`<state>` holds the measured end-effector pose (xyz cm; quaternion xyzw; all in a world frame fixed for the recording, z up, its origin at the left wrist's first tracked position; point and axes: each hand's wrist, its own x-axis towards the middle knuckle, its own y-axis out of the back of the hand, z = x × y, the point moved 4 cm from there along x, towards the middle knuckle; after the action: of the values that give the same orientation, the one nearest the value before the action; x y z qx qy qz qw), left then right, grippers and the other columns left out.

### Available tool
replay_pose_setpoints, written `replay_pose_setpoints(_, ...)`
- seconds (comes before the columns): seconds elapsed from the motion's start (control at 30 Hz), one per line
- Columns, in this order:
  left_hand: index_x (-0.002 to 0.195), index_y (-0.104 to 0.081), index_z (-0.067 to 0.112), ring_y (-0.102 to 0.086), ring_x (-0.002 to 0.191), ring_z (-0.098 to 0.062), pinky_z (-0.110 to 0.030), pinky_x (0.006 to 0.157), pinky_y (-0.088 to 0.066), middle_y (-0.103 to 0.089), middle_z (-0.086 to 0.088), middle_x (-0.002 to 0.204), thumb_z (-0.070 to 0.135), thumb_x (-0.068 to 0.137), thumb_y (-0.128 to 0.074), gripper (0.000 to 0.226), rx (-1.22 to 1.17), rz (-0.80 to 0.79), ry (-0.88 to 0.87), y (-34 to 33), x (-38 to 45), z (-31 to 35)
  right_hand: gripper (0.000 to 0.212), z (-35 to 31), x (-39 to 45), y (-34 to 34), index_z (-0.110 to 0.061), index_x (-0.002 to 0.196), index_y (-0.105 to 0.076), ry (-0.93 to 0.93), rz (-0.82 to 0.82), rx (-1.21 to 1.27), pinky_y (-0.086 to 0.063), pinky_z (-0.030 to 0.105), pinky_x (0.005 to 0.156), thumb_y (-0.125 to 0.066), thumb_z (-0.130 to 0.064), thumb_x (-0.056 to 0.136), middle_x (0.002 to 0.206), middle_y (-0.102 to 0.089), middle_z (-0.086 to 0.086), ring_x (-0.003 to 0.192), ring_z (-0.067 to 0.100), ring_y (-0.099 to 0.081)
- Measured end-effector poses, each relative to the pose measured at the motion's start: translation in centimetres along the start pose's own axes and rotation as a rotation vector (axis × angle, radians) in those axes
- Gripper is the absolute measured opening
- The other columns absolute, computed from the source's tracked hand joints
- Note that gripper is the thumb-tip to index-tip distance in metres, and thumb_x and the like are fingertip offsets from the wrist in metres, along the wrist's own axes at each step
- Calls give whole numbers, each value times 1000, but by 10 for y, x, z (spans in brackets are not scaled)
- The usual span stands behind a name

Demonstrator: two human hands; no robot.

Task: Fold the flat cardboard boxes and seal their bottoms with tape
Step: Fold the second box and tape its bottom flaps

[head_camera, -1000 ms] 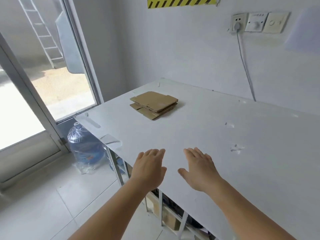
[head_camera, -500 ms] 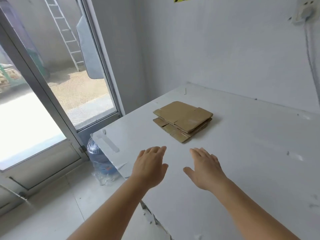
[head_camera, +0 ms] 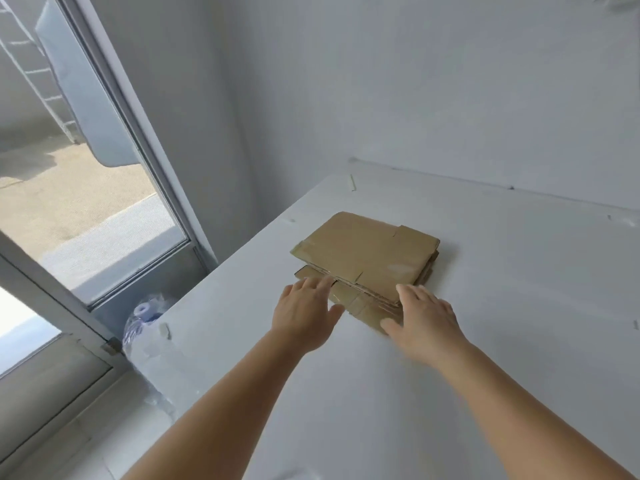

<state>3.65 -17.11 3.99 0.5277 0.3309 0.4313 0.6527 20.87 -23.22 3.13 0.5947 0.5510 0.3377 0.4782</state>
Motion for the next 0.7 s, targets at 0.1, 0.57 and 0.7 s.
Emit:
replay_pose_setpoints(0.1,151,-19,22,-21,144,-17,-32,116,-15,-28,4,155,47,99,-35,60,-53,-34,-29,-9,42,-26,69,-10,31,-10,-11,149,-14,-120,-1,58,-15,36,116,-41,-47,96,157,-17,3,146,20,-10)
replay_pose_setpoints(0.57,146,-24,29,-25,136,-30,-40,113,-21,-29,-14,145,60,89,-41,67,-77,-188,-43,-55,159,-92,77,-14,74,-43,-12,149,-13,-639,70,173,-30,37,107,-45,-52,92,150,-27,9,134,32,-26)
replay_pose_setpoints(0.7,143,-30,31,-37,125,-31,-39,107,-24,-38,-11,135,60,85,-52,69,-134,-160,-35,-46,159,-92,78,-16,73,-40,-15,150,-14,-656,124,226,-28,36,108,-51,-49,91,151,-28,7,136,30,-24)
